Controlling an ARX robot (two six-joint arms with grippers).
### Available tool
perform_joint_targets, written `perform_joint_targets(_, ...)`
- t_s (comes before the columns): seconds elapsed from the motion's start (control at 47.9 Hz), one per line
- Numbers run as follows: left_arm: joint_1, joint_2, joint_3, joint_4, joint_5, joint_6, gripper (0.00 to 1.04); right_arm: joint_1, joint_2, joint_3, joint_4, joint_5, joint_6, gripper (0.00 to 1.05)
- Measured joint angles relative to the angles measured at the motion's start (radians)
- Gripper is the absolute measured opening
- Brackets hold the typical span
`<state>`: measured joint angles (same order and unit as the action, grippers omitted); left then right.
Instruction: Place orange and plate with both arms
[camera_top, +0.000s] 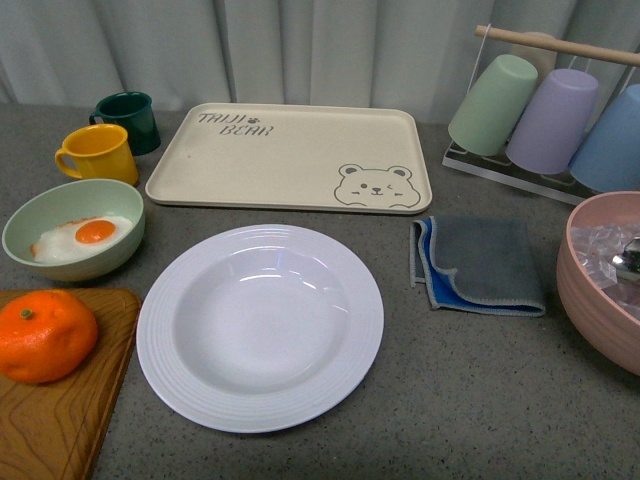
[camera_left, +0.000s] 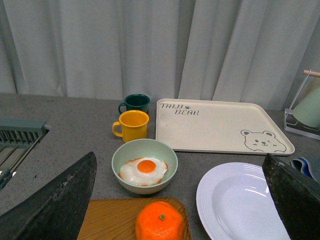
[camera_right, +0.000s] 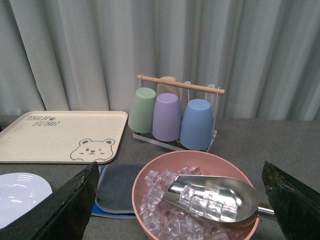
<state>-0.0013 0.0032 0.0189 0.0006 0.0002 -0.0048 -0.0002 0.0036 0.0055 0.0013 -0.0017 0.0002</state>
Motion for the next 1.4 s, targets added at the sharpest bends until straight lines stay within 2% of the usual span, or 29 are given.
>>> perform_joint_targets(1.397,0.000,0.000,0.000,0.000,0.000,0.000,0.98,0.000,0.000,0.000,0.000,0.000,0.000,0.95)
